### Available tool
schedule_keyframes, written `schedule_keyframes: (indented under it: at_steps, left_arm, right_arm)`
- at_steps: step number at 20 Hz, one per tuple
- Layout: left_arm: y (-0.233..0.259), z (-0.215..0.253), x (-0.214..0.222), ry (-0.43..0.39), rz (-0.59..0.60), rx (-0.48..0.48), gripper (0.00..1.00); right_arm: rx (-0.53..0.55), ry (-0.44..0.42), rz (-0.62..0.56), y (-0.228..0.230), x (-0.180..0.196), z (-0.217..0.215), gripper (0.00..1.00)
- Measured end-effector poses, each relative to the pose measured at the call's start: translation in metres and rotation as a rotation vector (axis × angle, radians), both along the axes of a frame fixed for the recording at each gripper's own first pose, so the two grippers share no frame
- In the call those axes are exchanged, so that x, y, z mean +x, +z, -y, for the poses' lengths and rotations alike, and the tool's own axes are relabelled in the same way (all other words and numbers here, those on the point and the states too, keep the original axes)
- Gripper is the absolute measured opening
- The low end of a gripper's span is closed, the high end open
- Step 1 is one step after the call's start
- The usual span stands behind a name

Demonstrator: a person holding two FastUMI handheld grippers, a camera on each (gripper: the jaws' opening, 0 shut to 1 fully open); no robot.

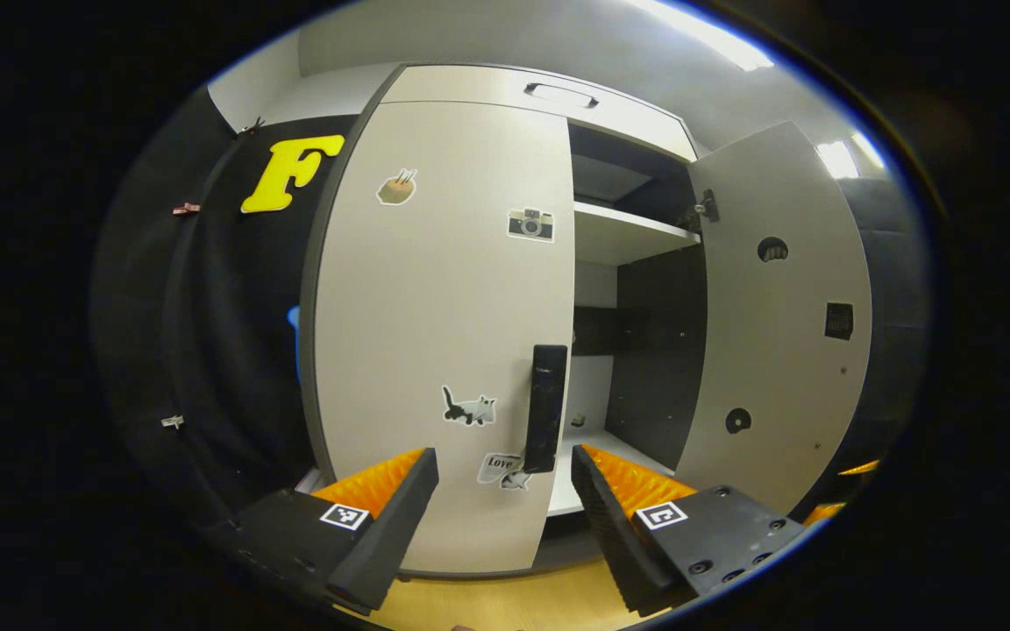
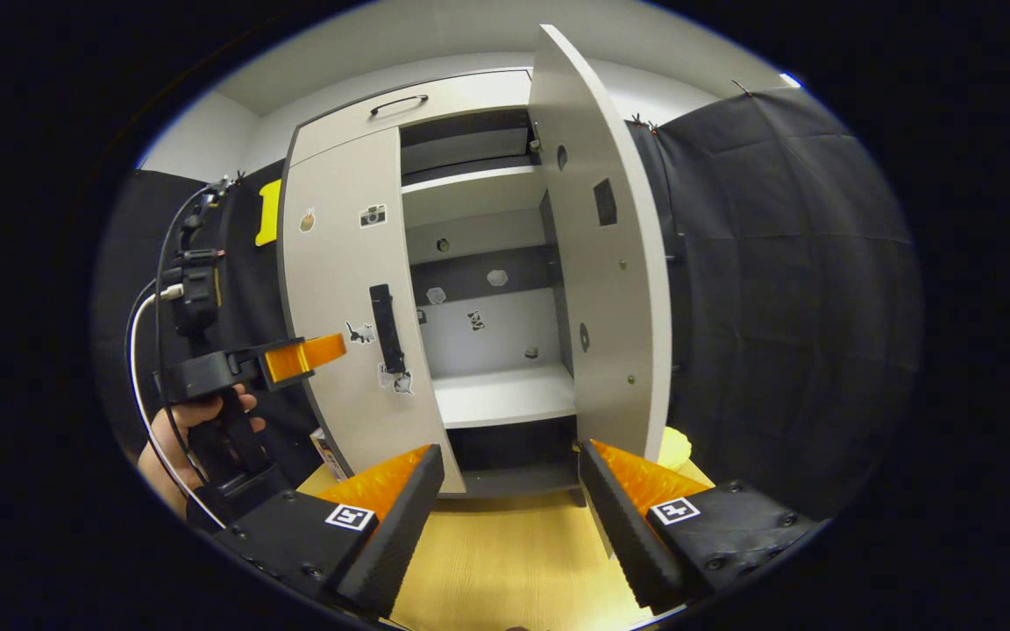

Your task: Open the right door of the double-door shoe cabinet with the right hand, and open the left door with the left hand.

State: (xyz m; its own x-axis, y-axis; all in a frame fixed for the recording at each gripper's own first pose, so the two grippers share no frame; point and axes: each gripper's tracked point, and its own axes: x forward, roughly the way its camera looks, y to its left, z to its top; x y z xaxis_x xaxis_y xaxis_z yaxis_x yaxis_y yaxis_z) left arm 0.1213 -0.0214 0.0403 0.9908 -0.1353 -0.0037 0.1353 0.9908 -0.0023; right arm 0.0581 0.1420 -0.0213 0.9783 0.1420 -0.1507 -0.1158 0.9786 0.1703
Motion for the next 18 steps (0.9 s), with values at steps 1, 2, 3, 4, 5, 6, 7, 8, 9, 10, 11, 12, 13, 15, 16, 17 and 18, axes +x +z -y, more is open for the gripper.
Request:
schedule_keyframes:
  at_steps: [1, 2, 3, 4, 5, 6, 7, 8, 9, 10, 11, 12, 13, 15, 16, 17, 18]
  left_arm:
    - [0.003, 0.004, 0.009, -0.004, 0.003, 0.006, 0.95]
    - [0.004, 0.007, 0.018, -0.003, 0.005, 0.011, 0.95]
    - [0.004, 0.010, 0.028, 0.001, 0.000, 0.014, 0.95]
    - [0.003, 0.013, 0.036, 0.001, -0.004, 0.017, 0.95]
    - [0.003, 0.015, 0.044, 0.006, -0.009, 0.021, 0.95]
    - [0.000, 0.017, 0.052, 0.010, -0.015, 0.022, 0.95]
    - [-0.002, 0.020, 0.060, 0.013, -0.025, 0.021, 0.95]
    - [-0.005, 0.023, 0.067, 0.014, -0.032, 0.021, 0.95]
    - [-0.006, 0.026, 0.073, 0.016, -0.035, 0.024, 0.95]
    - [-0.007, 0.029, 0.079, 0.019, -0.036, 0.031, 0.95]
    - [-0.008, 0.031, 0.086, 0.022, -0.036, 0.038, 0.95]
    - [-0.011, 0.033, 0.091, 0.032, -0.040, 0.044, 0.94]
    - [-0.013, 0.034, 0.096, 0.045, -0.046, 0.048, 0.93]
    - [-0.014, 0.036, 0.102, 0.061, -0.045, 0.052, 0.89]
    - [-0.015, 0.034, 0.104, 0.085, -0.043, 0.054, 0.87]
    - [-0.015, 0.032, 0.105, 0.105, -0.043, 0.056, 0.81]
    - [-0.016, 0.028, 0.106, 0.130, -0.047, 0.061, 0.76]
  right_arm:
    - [0.002, 0.013, 0.003, 0.000, 0.006, -0.004, 0.98]
    - [0.007, 0.028, 0.001, -0.003, 0.011, -0.009, 0.98]
    - [0.011, 0.042, -0.005, -0.005, 0.016, -0.013, 0.98]
    - [0.016, 0.053, -0.008, -0.008, 0.020, -0.015, 0.98]
    - [0.020, 0.062, -0.007, -0.010, 0.024, -0.017, 0.98]
    - [0.020, 0.066, -0.008, -0.013, 0.029, -0.019, 0.98]
    - [0.020, 0.071, -0.011, -0.016, 0.032, -0.019, 0.98]
    - [0.023, 0.075, -0.018, -0.019, 0.036, -0.019, 0.98]
    - [0.028, 0.079, -0.022, -0.022, 0.038, -0.019, 0.98]
    - [0.036, 0.083, -0.023, -0.024, 0.042, -0.019, 0.98]
    - [0.041, 0.086, -0.026, -0.026, 0.045, -0.019, 0.98]
    - [0.044, 0.090, -0.029, -0.029, 0.047, -0.018, 0.98]
    - [0.048, 0.098, -0.031, -0.031, 0.050, -0.020, 0.98]
    - [0.029, 0.112, -0.026, -0.035, 0.054, -0.019, 0.98]
    - [0.001, 0.115, -0.025, -0.039, 0.058, -0.017, 0.98]
    - [-0.020, 0.117, -0.025, -0.042, 0.060, -0.014, 0.98]
    - [-0.019, 0.123, -0.025, -0.044, 0.062, -0.012, 0.98]
